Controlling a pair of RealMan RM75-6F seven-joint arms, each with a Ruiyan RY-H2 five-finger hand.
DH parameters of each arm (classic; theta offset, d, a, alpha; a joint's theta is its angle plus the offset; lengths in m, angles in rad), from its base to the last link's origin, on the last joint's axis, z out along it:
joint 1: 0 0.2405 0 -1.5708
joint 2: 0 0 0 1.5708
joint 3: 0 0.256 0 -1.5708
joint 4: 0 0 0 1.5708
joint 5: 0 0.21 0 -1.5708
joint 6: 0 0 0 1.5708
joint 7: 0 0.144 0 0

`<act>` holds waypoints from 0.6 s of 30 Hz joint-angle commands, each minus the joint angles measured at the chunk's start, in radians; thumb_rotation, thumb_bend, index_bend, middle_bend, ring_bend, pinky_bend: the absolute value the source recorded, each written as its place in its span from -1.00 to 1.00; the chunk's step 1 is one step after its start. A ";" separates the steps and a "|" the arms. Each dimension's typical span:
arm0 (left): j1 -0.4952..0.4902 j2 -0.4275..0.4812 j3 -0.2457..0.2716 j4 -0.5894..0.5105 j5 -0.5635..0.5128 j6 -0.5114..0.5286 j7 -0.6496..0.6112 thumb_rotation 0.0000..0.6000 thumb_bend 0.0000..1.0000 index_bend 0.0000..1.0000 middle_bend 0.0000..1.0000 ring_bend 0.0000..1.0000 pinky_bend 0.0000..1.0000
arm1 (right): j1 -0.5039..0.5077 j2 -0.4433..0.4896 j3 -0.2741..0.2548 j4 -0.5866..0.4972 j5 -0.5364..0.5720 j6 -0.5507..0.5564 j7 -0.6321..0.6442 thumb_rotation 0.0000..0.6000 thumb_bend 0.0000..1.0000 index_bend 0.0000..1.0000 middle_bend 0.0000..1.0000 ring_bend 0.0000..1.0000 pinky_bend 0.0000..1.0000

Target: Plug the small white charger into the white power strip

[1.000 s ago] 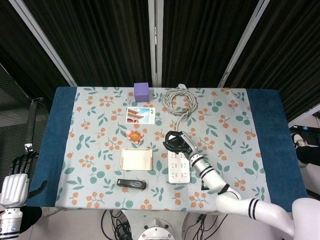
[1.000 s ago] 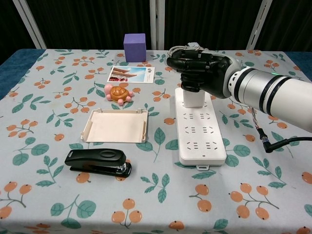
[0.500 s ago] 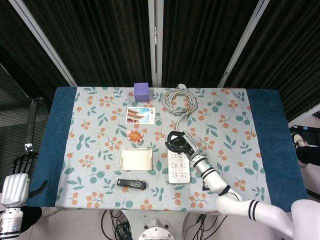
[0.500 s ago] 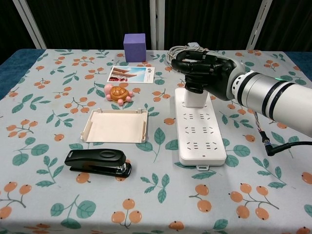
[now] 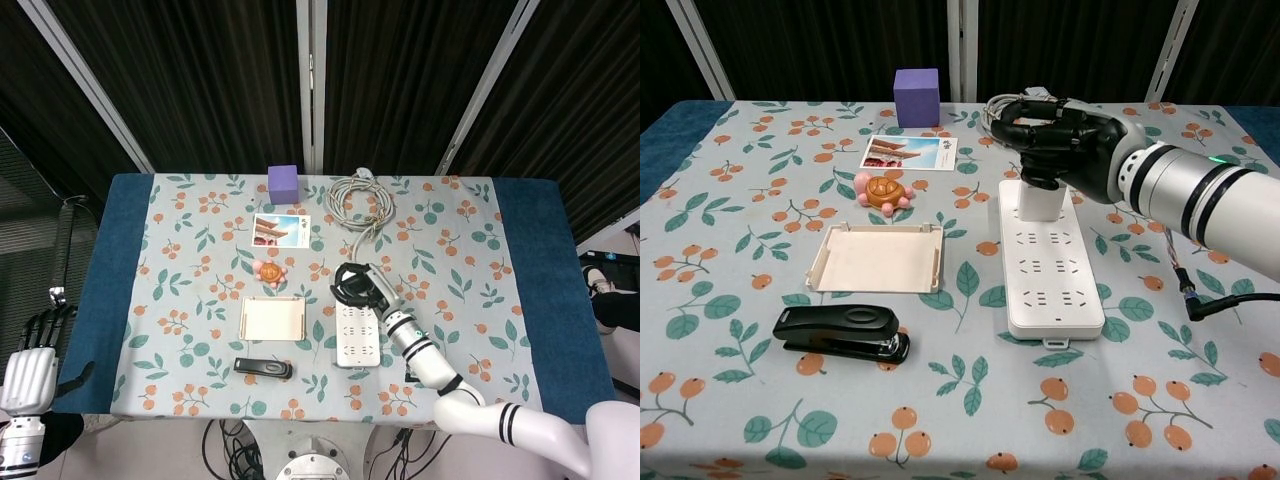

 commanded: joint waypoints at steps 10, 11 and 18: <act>-0.016 0.016 -0.013 -0.024 0.009 0.003 0.022 1.00 -0.56 -1.00 -0.91 -1.00 -1.00 | -0.161 0.240 -0.120 -0.080 -0.298 0.361 -0.401 1.00 0.02 0.30 0.18 0.03 -0.13; -0.018 0.016 -0.015 -0.025 0.010 0.003 0.024 1.00 -0.56 -1.00 -0.91 -1.00 -1.00 | -0.180 0.264 -0.136 -0.080 -0.313 0.387 -0.479 1.00 -0.04 0.14 0.06 -0.09 -0.25; -0.031 0.013 -0.023 -0.031 0.017 0.005 0.044 1.00 -0.56 -1.00 -0.91 -1.00 -1.00 | -0.359 0.432 -0.236 -0.144 -0.339 0.585 -0.973 1.00 -0.28 -0.76 -0.60 -0.82 -0.90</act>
